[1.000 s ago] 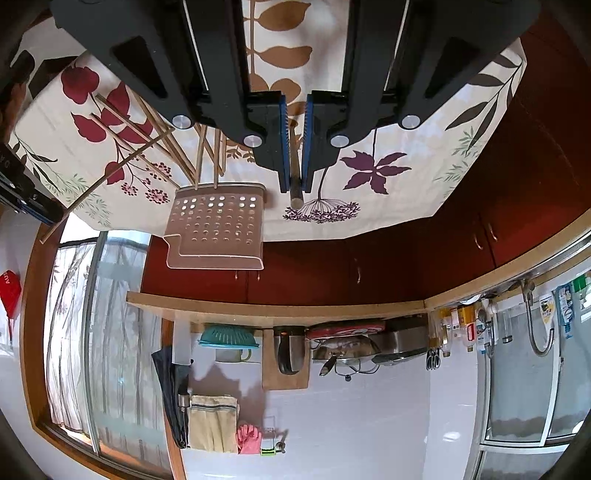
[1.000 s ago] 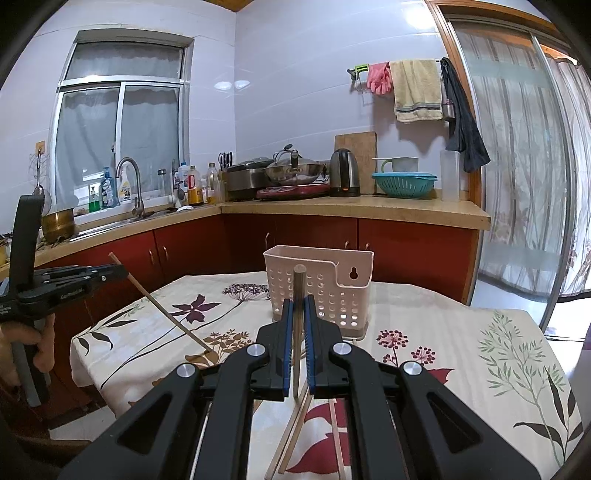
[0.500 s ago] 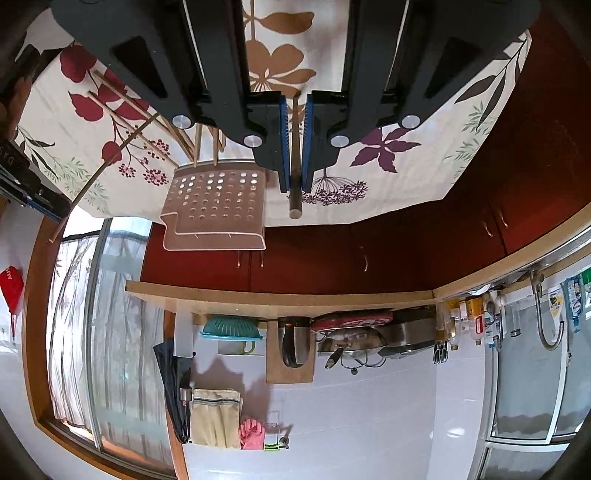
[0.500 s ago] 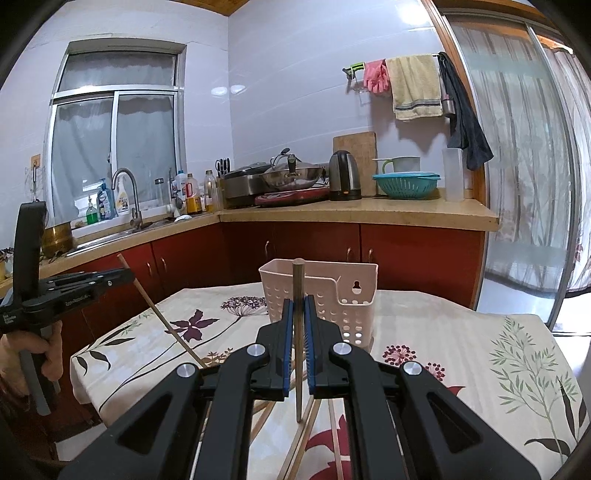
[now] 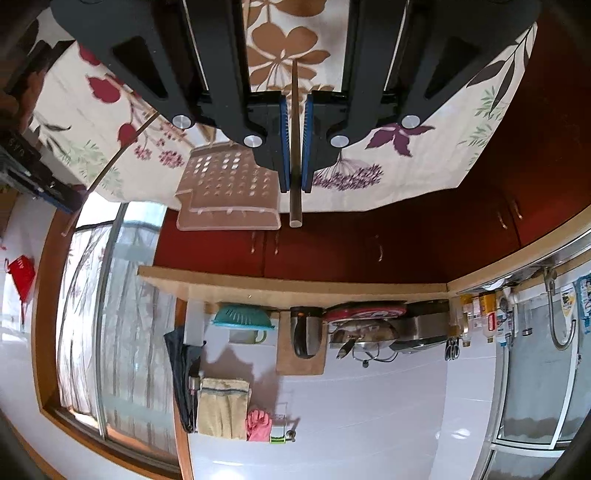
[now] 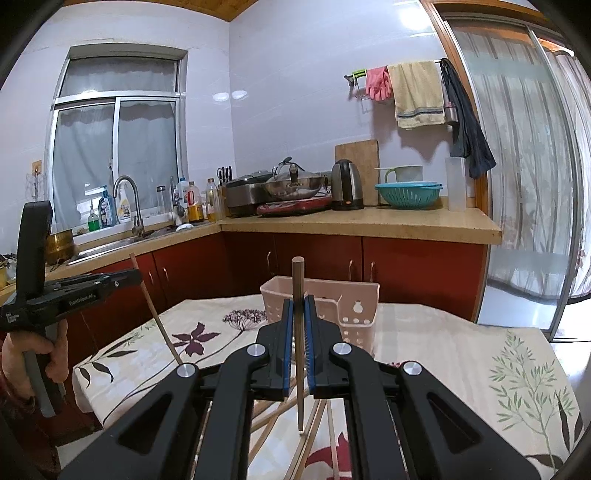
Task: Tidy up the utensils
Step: 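Lower both chopsticks into the pink holder and open both tools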
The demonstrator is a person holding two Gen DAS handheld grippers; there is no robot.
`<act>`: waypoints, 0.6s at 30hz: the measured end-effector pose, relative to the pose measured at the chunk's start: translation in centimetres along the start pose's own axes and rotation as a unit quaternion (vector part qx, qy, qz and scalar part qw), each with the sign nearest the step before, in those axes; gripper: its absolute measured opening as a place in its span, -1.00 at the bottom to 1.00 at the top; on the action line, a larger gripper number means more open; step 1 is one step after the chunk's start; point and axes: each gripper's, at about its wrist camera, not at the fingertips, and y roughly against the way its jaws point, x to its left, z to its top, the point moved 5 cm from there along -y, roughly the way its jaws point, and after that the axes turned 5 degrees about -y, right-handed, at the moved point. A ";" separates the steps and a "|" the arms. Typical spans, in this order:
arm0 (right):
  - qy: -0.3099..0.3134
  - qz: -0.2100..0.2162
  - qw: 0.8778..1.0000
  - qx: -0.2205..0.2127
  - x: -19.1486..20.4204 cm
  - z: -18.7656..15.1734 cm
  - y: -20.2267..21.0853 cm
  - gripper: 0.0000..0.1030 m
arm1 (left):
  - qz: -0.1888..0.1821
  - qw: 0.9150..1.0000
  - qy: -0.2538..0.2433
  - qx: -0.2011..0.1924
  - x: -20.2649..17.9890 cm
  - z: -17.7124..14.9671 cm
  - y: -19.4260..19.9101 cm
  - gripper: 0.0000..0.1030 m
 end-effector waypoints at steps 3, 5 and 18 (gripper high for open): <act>0.001 0.003 1.000 -0.008 -0.2 1.0 0.0 -0.87 | -0.012 1.000 0.002 -0.011 -0.1 1.6 -0.1 -0.87; 0.006 0.005 1.000 -0.016 -0.2 2.0 -0.1 -0.87 | -0.020 1.000 0.001 -0.019 -0.4 2.8 -0.2 -0.87; 0.045 0.000 0.996 -0.075 -1.1 10.2 -3.0 -0.87 | -0.046 0.994 -0.017 -0.096 -2.3 12.5 -2.9 -0.87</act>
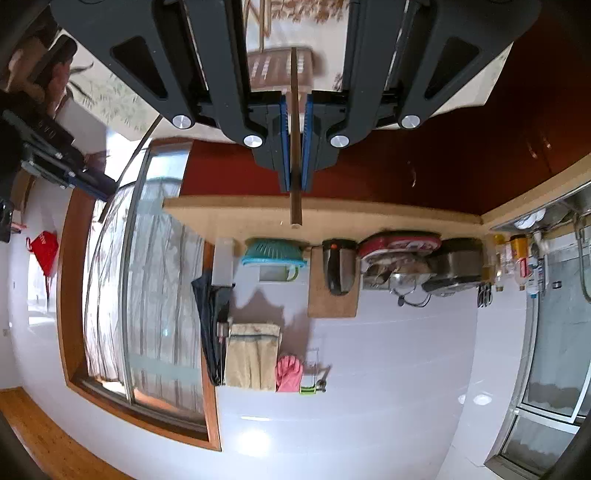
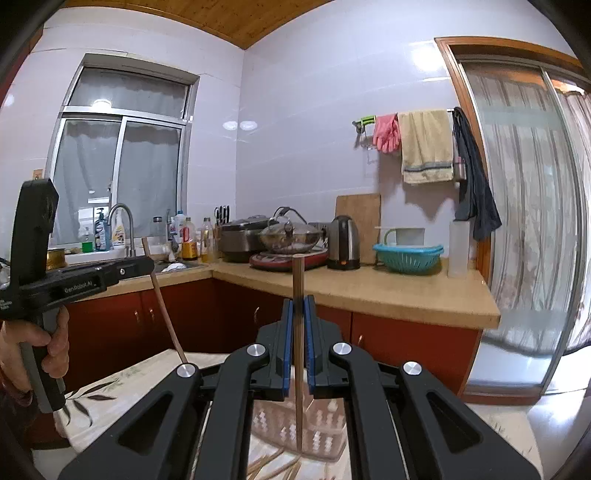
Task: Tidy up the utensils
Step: 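Lower both chopsticks into the pink holder and open both tools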
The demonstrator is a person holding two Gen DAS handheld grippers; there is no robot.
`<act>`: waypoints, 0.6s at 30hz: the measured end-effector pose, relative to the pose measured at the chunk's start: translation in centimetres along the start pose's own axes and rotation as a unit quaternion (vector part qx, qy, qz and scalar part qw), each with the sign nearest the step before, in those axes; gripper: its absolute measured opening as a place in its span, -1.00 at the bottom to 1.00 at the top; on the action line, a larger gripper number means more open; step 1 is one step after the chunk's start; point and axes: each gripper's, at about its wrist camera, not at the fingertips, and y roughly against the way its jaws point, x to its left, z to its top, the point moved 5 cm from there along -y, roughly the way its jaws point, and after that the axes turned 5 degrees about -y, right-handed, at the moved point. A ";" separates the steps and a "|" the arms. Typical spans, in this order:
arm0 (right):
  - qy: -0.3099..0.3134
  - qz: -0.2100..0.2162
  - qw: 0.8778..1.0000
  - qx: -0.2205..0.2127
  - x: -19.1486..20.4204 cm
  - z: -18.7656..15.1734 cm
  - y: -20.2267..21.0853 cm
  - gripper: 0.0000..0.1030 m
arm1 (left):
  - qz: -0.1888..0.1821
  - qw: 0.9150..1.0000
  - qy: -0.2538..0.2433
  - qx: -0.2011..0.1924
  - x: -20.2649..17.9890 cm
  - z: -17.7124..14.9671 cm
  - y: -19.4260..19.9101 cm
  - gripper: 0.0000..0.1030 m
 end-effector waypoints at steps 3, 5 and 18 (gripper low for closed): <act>0.000 -0.003 1.000 -0.006 -0.7 0.8 -1.3 -0.87 | -0.003 1.000 0.000 -0.013 0.0 1.8 -1.6 -0.87; -0.001 -0.006 1.000 -0.010 -1.2 1.4 -2.4 -0.87 | -0.006 1.000 0.000 -0.022 0.0 3.0 -2.8 -0.87; -0.033 -0.013 0.998 0.042 -4.0 -3.7 -8.8 -0.87 | -0.021 1.000 0.010 0.022 -0.3 -2.2 -10.7 -0.87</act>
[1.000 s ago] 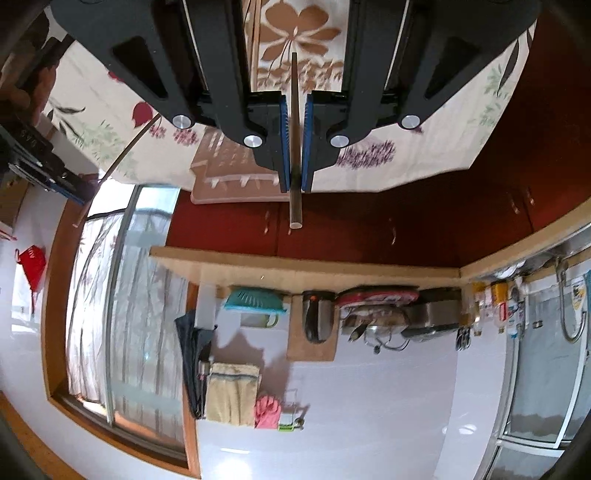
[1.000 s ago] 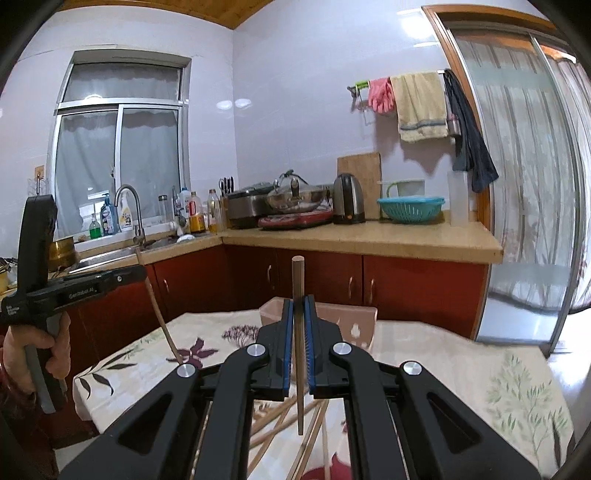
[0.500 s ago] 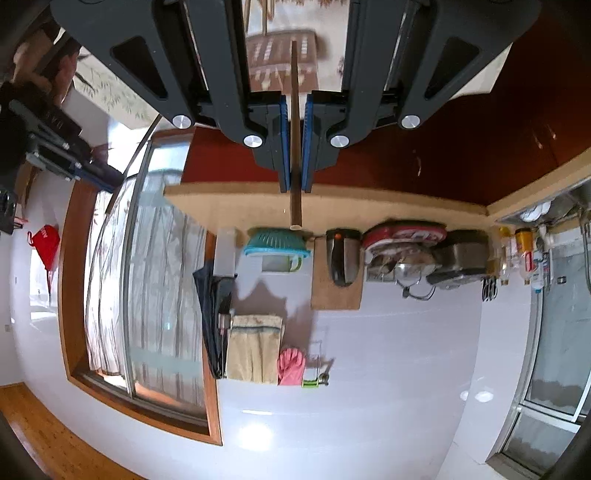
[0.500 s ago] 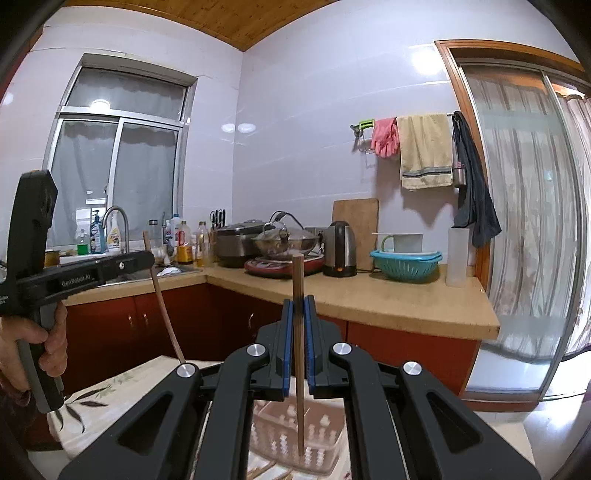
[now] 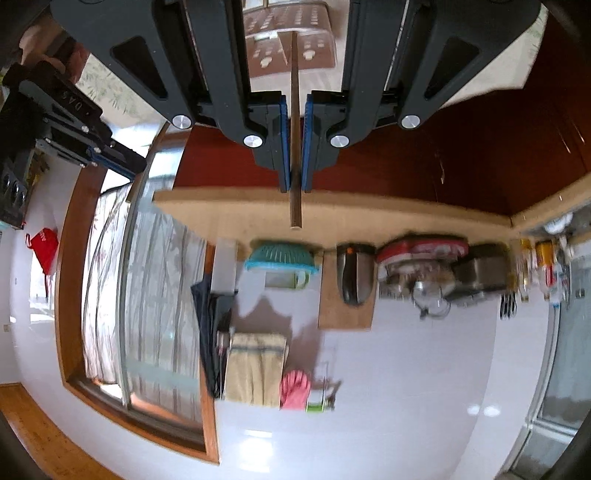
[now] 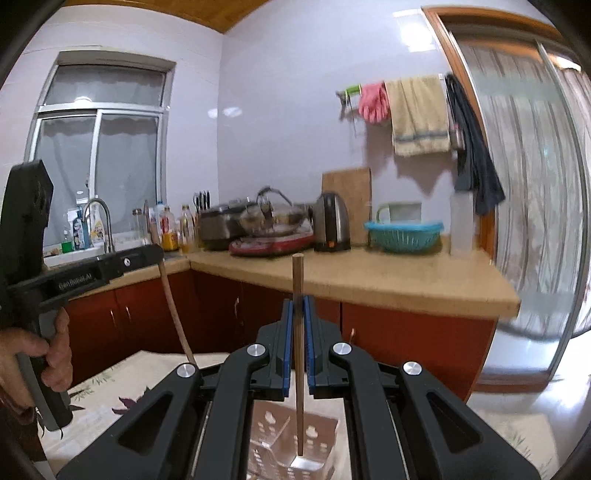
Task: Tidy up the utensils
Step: 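Lower both chopsticks into the pink holder and open both tools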
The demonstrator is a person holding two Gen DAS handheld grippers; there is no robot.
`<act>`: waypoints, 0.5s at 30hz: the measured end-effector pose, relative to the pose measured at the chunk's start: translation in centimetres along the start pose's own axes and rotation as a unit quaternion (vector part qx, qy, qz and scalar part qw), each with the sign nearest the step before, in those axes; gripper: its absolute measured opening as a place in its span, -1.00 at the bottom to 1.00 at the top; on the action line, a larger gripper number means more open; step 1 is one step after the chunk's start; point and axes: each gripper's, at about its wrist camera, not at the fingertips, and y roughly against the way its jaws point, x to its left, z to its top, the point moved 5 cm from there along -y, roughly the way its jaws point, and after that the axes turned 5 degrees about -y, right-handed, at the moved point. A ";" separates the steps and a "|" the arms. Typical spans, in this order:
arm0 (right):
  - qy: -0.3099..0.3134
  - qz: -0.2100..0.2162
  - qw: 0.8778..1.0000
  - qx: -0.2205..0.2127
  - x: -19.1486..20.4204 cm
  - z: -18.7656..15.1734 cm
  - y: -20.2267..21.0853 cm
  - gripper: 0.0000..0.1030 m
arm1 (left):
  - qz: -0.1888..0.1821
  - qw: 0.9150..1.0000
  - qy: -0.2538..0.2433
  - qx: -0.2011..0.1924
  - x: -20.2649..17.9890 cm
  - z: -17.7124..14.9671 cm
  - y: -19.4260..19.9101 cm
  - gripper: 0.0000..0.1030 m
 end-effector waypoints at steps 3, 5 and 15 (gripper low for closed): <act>-0.009 -0.001 1.000 0.024 -0.4 -2.1 -1.1 -0.87 | -0.003 1.000 0.000 0.026 0.2 -2.6 -1.7 -0.87; -0.012 -0.003 0.999 0.038 -0.6 -3.1 -1.5 -0.87 | -0.003 0.999 0.003 0.041 0.4 -4.0 -2.4 -0.87; -0.024 -0.016 0.998 0.059 -1.6 -3.7 -1.6 -0.47 | -0.002 0.999 0.005 0.053 0.4 -6.3 -2.3 0.00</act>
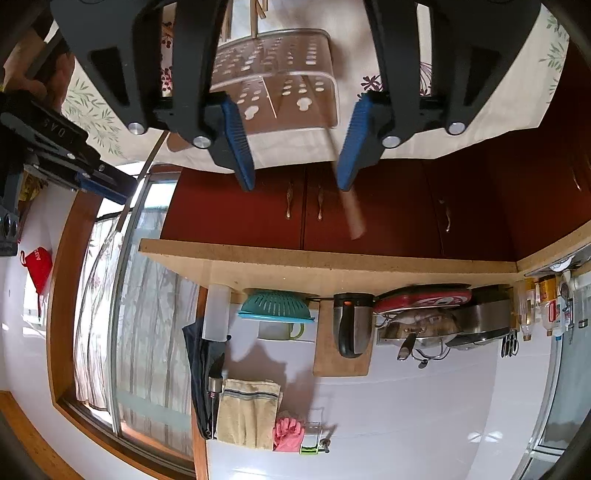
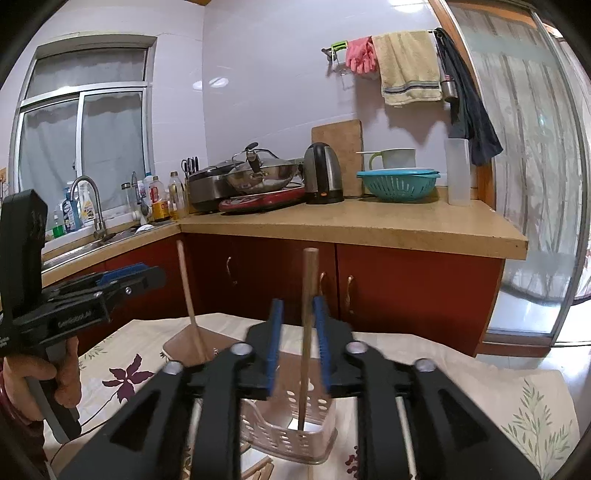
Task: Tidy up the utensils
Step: 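Lower both chopsticks into the pink holder and open both tools, then close the right tool on another chopstick while the left tool grasps one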
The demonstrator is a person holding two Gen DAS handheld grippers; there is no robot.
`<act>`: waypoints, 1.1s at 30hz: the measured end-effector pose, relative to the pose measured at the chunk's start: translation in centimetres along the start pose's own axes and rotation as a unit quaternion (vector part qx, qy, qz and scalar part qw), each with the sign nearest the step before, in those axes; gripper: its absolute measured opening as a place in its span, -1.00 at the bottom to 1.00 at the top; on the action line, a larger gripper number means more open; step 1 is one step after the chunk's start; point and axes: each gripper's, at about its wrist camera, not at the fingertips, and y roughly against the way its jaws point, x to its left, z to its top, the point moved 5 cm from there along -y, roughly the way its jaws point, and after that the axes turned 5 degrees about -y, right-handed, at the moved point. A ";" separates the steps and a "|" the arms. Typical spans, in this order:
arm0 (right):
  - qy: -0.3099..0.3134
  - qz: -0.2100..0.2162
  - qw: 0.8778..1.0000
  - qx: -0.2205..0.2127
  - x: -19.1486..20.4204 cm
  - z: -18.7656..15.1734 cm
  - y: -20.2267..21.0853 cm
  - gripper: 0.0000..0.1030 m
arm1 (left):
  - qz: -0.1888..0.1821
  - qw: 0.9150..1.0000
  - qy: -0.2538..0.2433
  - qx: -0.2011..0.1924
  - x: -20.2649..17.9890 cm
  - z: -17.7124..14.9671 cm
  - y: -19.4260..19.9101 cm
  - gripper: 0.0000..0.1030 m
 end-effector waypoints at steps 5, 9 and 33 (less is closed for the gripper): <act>-0.002 -0.013 1.000 -0.004 -0.1 0.0 1.8 -0.13 | 0.007 1.000 -0.004 -0.003 -0.1 -0.4 1.6 0.25; -0.003 -0.019 1.000 -0.007 -0.2 -0.4 4.0 -0.09 | 0.008 1.000 -0.001 -0.003 -0.3 -1.3 3.6 0.32; -0.037 -0.062 0.994 0.081 -2.4 -17.7 13.0 -0.09 | 0.023 0.992 -0.022 0.119 -3.5 -19.2 12.6 0.21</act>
